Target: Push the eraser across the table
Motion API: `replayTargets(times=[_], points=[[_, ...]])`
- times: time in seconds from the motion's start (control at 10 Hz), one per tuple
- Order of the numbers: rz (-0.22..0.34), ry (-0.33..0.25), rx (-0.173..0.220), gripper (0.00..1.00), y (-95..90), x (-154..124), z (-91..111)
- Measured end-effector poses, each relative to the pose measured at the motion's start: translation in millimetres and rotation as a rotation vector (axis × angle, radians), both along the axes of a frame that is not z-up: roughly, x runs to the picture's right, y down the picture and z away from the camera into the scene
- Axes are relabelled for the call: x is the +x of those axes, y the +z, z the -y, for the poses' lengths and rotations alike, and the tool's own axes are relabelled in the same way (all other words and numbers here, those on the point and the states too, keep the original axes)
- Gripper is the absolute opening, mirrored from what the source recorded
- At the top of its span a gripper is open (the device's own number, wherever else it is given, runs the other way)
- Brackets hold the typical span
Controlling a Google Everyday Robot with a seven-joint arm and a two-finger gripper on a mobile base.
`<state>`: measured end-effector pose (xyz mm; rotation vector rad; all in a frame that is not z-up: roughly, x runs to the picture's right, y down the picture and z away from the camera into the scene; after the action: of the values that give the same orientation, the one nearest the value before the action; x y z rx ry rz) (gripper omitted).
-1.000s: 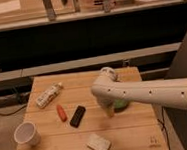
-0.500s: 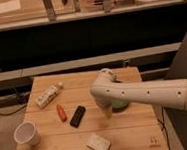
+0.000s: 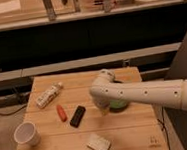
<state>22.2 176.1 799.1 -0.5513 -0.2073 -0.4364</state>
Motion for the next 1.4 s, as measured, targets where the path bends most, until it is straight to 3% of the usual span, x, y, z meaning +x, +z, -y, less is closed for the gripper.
replayTargets(times=[0.5,0.6,1.4], points=[[0.028,-0.021,-0.008,0.07,13.6,-10.1,-3.6],[0.032,-0.026,-0.01,0.03,16.4,-10.8,-4.8],[0.088,-0.121,-0.003,0.02,45.1,-51.8,-8.8]])
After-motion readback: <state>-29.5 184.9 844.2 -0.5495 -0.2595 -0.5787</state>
